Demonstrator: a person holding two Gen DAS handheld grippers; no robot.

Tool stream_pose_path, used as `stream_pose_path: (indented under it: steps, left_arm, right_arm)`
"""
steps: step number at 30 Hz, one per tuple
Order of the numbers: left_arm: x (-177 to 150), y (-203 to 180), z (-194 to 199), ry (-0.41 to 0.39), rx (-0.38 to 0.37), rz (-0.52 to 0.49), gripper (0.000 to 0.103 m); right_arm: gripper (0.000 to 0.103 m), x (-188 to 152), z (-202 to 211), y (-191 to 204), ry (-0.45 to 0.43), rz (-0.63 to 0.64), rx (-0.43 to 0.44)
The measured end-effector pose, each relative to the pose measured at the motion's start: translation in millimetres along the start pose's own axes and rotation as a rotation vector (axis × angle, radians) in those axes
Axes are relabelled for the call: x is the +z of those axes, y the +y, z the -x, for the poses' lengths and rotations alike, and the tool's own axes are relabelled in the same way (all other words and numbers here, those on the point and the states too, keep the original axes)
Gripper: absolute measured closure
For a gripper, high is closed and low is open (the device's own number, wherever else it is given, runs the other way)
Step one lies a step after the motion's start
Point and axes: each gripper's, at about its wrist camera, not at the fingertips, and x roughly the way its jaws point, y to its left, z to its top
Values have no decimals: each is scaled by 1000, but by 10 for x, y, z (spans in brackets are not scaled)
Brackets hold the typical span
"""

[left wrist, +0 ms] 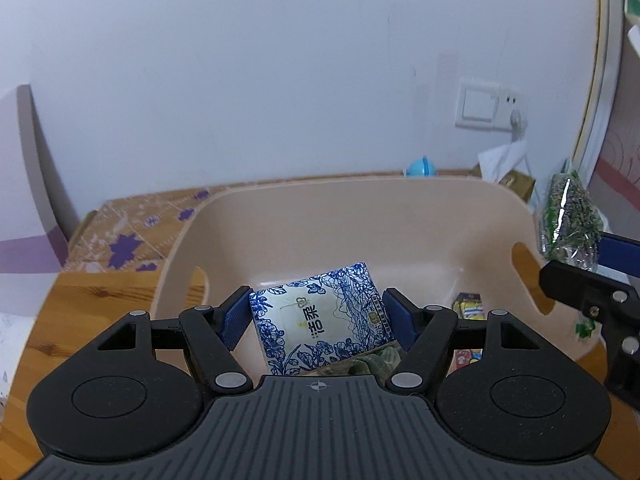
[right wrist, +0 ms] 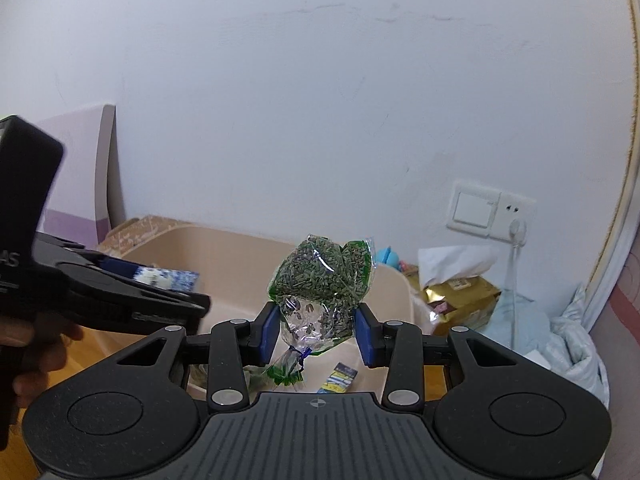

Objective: Organize objects
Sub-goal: 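Lift both held items and carry them over the beige bin, then open both tools to release the blue-white box and herb bag into the bin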

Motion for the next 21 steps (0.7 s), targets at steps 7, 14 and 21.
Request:
stream_pose_path:
  steps: [7,14,21]
  left_arm:
    - [-82,-45,-292,97,-31,-23,31]
    - [-119,-48,-354,127,-45,-15,31]
    - [-79,-13,-218,100,-13,0,22]
  right_arm:
    - [65,-80,-294,47,80,13,16]
    - [64,-155,-429,44,141,15,27]
    - [46,-183,-331,6,125,3,12]
